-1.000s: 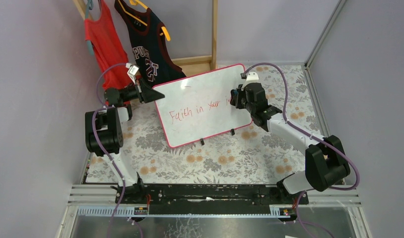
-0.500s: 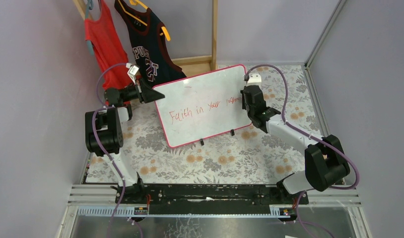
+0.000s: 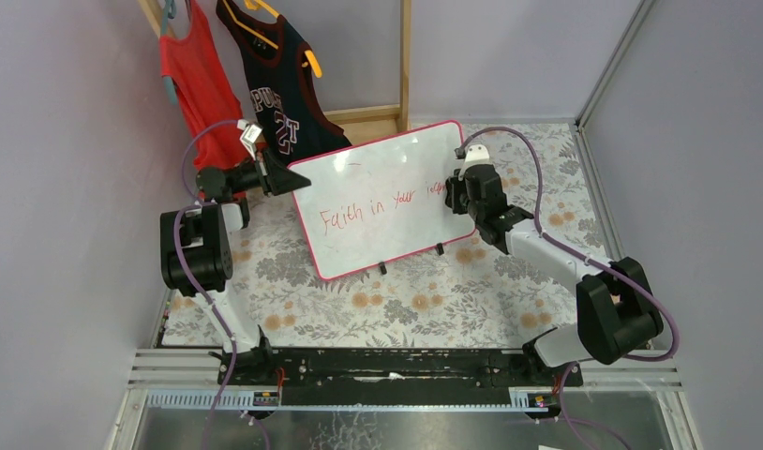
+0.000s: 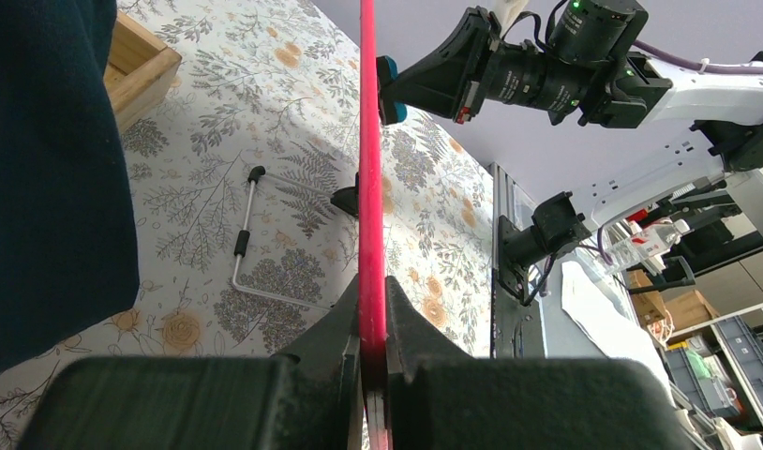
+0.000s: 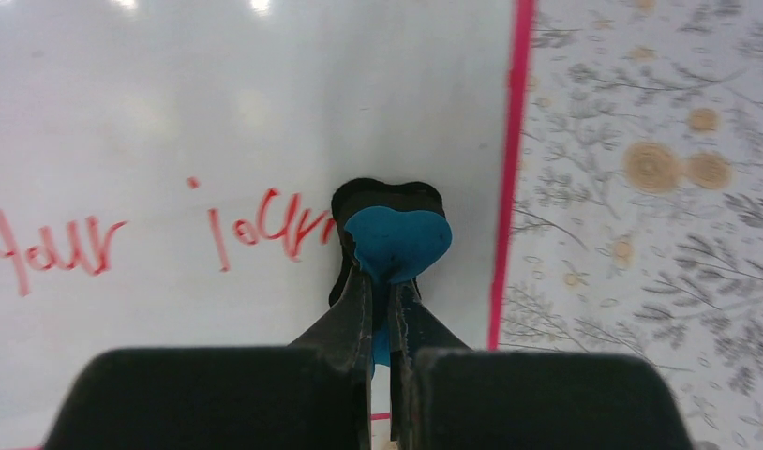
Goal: Erase the whiteboard
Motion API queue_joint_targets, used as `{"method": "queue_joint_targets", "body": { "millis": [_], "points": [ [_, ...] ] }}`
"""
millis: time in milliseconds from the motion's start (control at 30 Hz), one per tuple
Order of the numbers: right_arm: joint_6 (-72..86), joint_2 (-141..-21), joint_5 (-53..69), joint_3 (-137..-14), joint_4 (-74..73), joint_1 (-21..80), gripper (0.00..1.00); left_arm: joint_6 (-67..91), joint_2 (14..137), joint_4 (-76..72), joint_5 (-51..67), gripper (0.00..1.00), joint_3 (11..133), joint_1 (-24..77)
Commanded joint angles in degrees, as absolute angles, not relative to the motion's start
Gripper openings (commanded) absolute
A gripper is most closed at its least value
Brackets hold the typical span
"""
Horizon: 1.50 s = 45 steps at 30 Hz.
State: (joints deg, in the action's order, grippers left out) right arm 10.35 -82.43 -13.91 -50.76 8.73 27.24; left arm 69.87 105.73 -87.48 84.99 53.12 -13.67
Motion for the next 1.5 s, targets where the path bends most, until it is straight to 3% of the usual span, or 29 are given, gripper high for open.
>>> {"method": "queue_joint_targets", "body": {
  "millis": [0, 167, 467, 700, 1200, 1467],
  "points": [
    [12.1, -81.96, 3.29, -50.66, 11.67, 28.81, 0.0, 70.58, 104.88, -91.78, 90.48, 0.0, 52.05, -13.36],
    [12.76, -80.5, 2.82, -49.56, 12.63, 29.1, 0.0, 70.66, 104.82, -91.76, 90.7, 0.0, 52.14, -13.3],
    [13.31, -83.47, -25.27, -52.15, 2.95, 29.02, 0.0, 70.82, 104.46, -91.76, 90.7, 0.0, 52.25, -13.36],
    [14.08, -83.67, -38.17, -51.75, 1.61, 29.09, 0.0, 70.84, 104.29, -91.77, 90.96, 0.0, 52.18, -13.35],
    [15.83, -82.61, -2.66, -53.28, 9.56, 30.63, 0.0, 70.84, 103.96, -91.76, 90.85, 0.0, 51.99, -13.34],
    [14.98, -85.61, 6.49, -58.69, 9.49, 37.29, 0.0, 70.66, 103.64, -91.76, 90.81, 0.0, 51.62, -13.36]
  ]
}}
